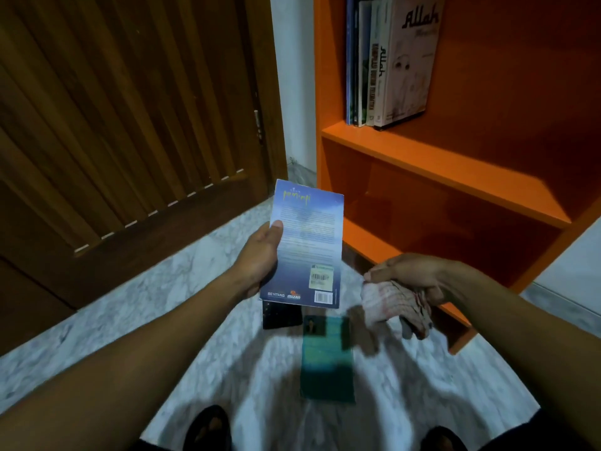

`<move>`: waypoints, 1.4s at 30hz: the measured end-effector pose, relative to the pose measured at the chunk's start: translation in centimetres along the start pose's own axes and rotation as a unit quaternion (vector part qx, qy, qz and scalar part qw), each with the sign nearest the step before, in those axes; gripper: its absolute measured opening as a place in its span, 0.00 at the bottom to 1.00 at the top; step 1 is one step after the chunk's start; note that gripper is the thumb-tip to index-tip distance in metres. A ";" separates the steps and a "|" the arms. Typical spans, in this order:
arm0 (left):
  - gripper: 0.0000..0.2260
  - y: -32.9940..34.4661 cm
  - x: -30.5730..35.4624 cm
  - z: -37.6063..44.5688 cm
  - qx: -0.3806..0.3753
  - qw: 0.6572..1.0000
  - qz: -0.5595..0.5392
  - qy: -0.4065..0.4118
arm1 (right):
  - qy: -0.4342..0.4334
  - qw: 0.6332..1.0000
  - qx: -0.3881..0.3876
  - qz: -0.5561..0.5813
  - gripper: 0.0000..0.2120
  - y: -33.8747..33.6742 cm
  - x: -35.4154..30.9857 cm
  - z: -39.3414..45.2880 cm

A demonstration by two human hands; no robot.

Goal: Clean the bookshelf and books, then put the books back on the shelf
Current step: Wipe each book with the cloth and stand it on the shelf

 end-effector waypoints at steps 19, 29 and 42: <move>0.16 2.6 1.2 -4.2 -0.039 0.996 -0.062 -0.057 | -0.394 0.861 0.319 0.052 0.06 0.2 -12.0 -4.0; 0.16 -2.4 0.7 -1.7 0.106 0.973 -0.195 -0.067 | -0.480 0.839 0.131 -0.221 0.22 13.0 -8.7 -5.0; 0.12 -3.3 2.1 -2.8 0.067 0.997 0.034 -0.010 | -0.358 0.880 0.266 0.166 0.06 3.3 -9.6 -4.3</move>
Point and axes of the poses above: each hand's wrist, its own z-axis towards the middle knuckle, its own y-axis out of the palm, x = y × z, the point moved 10 cm from there along z, towards the middle knuckle, and after that the axes turned 4 degrees about -z, right-handed, at the moved point
